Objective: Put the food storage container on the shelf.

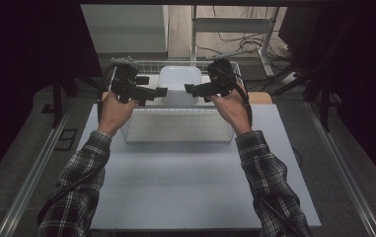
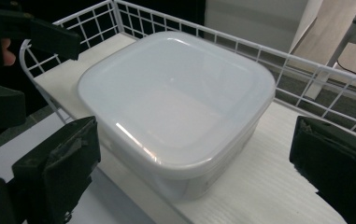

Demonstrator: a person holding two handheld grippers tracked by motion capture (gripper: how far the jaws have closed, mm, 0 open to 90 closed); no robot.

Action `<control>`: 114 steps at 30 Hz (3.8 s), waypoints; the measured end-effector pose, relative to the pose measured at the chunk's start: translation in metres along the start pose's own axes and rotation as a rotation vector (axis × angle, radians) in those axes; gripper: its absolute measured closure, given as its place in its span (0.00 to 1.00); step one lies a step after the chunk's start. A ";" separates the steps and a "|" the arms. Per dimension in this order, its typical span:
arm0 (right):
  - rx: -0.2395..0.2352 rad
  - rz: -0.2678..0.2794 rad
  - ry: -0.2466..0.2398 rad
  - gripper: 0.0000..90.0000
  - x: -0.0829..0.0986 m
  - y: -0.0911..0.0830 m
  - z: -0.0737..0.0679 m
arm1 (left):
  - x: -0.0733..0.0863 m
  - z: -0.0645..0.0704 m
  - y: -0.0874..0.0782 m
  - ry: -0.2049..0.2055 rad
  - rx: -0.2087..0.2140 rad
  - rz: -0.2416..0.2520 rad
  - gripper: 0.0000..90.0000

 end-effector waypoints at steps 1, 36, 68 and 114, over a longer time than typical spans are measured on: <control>-0.003 0.000 -0.001 0.01 0.001 -0.001 -0.001 | 0.001 0.001 -0.001 0.007 0.005 0.005 0.07; -0.083 0.000 -0.073 0.01 0.040 -0.040 -0.023 | 0.043 0.033 -0.029 0.058 0.090 0.009 0.07; -0.134 -0.004 -0.095 0.00 0.120 -0.061 -0.040 | 0.131 0.056 -0.031 0.017 0.106 -0.026 0.06; -0.101 -0.049 -0.077 0.00 0.198 -0.109 -0.048 | 0.213 0.078 -0.065 -0.009 0.046 -0.093 0.06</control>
Point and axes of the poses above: each handheld gripper's, and its own axes: y roughly forward along the jaws, x roughly out of its underside, z roughly to its right, the point moved 4 cm from there along y, roughly forward along the jaws, and after that the axes turned 13 degrees about z, right-handed, at the moved point
